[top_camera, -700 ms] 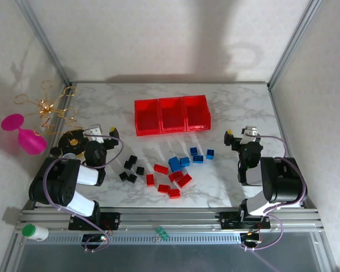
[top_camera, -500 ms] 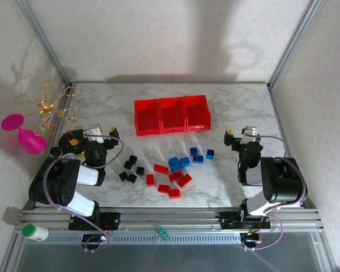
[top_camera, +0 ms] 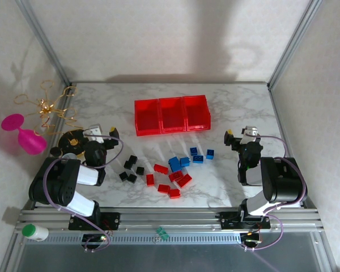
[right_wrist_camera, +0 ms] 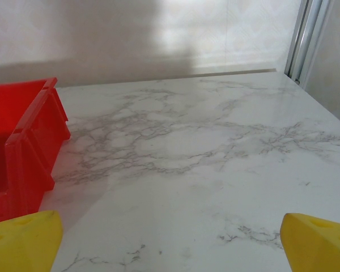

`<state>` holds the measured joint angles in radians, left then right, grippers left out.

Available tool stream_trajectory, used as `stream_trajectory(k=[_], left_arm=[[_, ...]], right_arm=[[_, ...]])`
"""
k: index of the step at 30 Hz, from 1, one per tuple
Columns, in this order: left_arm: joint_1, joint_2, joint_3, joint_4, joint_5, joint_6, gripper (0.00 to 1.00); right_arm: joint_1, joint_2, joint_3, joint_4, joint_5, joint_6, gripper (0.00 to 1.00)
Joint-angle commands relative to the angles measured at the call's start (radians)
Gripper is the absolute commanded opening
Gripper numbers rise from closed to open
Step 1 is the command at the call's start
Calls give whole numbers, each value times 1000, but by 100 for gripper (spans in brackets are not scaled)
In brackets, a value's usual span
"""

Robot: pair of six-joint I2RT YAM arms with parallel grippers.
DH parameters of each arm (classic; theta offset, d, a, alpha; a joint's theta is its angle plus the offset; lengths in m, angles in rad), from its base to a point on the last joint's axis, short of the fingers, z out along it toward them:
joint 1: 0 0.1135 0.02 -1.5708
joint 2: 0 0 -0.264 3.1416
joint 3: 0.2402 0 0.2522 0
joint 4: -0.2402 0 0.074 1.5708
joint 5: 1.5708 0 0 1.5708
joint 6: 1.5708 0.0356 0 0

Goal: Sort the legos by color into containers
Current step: Pick up the lego from the center of the table.

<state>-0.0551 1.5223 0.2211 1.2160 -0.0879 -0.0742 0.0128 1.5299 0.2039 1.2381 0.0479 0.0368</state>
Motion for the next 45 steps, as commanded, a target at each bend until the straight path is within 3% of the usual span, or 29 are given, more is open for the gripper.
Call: stream_trajectory(k=[1, 17, 22, 26, 30, 32, 37, 41, 45], left_arm=[[9, 13, 21, 42, 20, 11, 99], [6, -4, 17, 42, 23, 19, 99], [-37, -144, 88, -217, 14, 48, 99], [-69, -254, 78, -282, 2, 48, 99], [-77, -376, 104, -389, 17, -3, 99], [-77, -434, 122, -438, 28, -36, 99], [-71, -520, 149, -474, 27, -173, 99], [-65, -498, 222, -555, 12, -282, 99], [-63, -451, 270, -613, 127, -279, 99]], right_arm=[[-7, 13, 20, 38, -9, -14, 99], [-7, 10, 16, 41, -8, -12, 99], [-7, -61, -13, 38, 17, -3, 99], [-7, -126, -7, -29, 49, 10, 99], [-7, -259, 28, -178, 72, 31, 99], [-8, -312, 44, -226, 110, 100, 99], [-10, -368, 208, -559, 140, 293, 99], [-11, -367, 279, -718, 48, 376, 99], [16, -302, 374, -909, -15, 450, 99]])
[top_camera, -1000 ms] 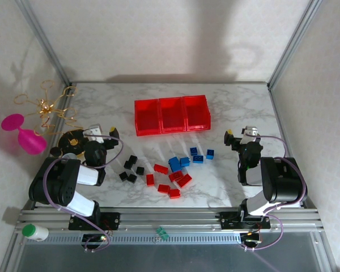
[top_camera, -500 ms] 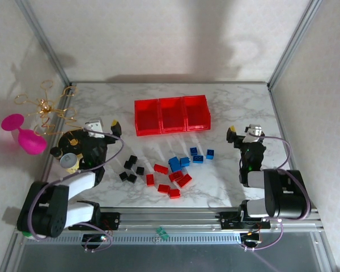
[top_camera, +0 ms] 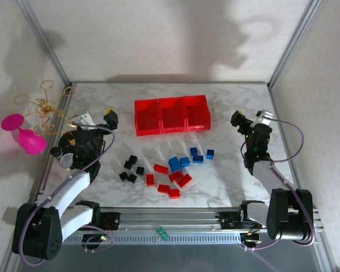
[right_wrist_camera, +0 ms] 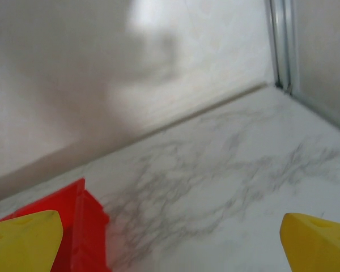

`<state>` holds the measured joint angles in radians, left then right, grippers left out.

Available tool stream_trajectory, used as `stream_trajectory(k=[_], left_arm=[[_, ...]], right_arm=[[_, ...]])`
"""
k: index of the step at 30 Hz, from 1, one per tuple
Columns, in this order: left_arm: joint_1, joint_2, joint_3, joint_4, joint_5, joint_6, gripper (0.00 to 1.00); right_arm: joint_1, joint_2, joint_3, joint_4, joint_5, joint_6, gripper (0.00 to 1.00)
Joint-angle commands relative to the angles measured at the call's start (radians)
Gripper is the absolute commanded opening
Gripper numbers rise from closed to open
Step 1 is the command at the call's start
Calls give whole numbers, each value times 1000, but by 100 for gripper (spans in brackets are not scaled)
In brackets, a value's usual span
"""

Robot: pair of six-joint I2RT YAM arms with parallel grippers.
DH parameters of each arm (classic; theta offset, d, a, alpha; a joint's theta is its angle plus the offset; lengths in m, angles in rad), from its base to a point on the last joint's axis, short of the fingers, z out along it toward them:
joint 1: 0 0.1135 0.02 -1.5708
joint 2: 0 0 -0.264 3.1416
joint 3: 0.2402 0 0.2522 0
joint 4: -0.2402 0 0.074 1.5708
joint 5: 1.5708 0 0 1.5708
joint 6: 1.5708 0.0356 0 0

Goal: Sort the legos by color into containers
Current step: Pick up the lego from the center of the table.

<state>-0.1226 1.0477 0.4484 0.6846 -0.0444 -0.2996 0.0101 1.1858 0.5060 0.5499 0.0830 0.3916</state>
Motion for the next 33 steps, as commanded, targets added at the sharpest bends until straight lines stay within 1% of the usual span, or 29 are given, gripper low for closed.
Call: stream_trajectory(k=[1, 3, 4, 9, 12, 17, 20, 24, 27, 29, 31, 33], left_arm=[[5, 28, 52, -99, 104, -64, 99], [-4, 32, 65, -129, 129, -105, 99], [-18, 26, 67, -141, 123, -110, 99], [-137, -23, 71, -228, 24, -124, 99], [-193, -45, 66, -291, 28, -135, 99], [-268, -79, 59, -437, 35, -151, 99], [-306, -111, 41, -488, 82, -182, 99], [-346, -136, 38, -566, 136, -205, 99], [-356, -161, 40, -630, 145, -225, 99], [-357, -181, 38, -656, 172, -228, 99], [-358, -195, 42, -694, 176, -239, 99], [-359, -212, 45, -719, 192, -247, 99]], right_arm=[[39, 58, 93, -259, -38, 89, 99], [109, 73, 122, -322, 26, 76, 99], [136, 71, 126, -337, 43, 79, 99], [290, 101, 180, -448, 113, 102, 99], [393, 131, 229, -539, 179, 123, 99], [556, 147, 313, -703, 288, 207, 99], [643, 161, 359, -816, 331, 287, 99], [754, 158, 391, -952, 353, 398, 99], [811, 176, 412, -1033, 323, 465, 99], [851, 190, 426, -1079, 302, 509, 97], [895, 200, 438, -1114, 299, 552, 95], [926, 206, 433, -1117, 285, 590, 91]])
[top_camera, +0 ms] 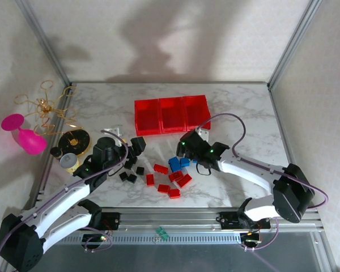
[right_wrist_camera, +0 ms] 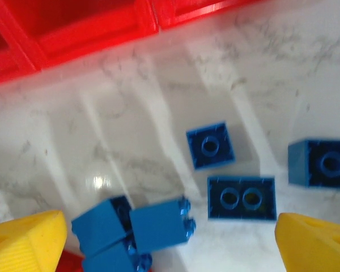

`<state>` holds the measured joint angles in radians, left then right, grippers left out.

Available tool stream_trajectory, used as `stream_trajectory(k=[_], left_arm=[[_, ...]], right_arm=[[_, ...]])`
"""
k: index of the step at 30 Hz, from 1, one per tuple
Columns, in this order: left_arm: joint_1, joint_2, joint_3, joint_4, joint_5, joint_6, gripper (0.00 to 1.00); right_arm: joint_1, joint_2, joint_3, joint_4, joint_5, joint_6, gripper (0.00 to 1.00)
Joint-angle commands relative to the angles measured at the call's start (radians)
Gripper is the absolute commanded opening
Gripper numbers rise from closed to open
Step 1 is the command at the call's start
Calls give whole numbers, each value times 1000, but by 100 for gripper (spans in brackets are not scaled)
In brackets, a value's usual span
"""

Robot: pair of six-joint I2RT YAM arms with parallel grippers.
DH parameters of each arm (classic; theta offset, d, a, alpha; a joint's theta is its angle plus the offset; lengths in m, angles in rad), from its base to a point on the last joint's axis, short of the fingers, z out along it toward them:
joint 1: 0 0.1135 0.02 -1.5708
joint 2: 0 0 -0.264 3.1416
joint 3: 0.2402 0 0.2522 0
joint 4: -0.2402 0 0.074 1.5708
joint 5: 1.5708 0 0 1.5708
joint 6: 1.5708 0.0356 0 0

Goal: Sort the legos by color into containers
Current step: Pick up the lego from the center of the table.

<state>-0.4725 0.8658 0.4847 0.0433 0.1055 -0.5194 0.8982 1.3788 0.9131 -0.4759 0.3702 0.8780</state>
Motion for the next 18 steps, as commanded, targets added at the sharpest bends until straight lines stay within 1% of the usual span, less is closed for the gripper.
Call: stream_trajectory(k=[1, 3, 9, 16, 18], left_arm=[[-9, -39, 9, -88, 48, -34, 99], [-9, -48, 17, -112, 49, -43, 99], [-9, -32, 34, -145, 66, -50, 99], [-9, 22, 56, -152, 57, -57, 99], [-9, 35, 63, -148, 53, -57, 99]], right_arm=[[39, 17, 14, -77, -30, 113, 89], [39, 29, -6, -61, -66, 124, 86], [41, 80, 0, -48, -95, 83, 73], [7, 190, 56, -29, -132, -17, 68], [1, 213, 77, -41, -120, -40, 66]])
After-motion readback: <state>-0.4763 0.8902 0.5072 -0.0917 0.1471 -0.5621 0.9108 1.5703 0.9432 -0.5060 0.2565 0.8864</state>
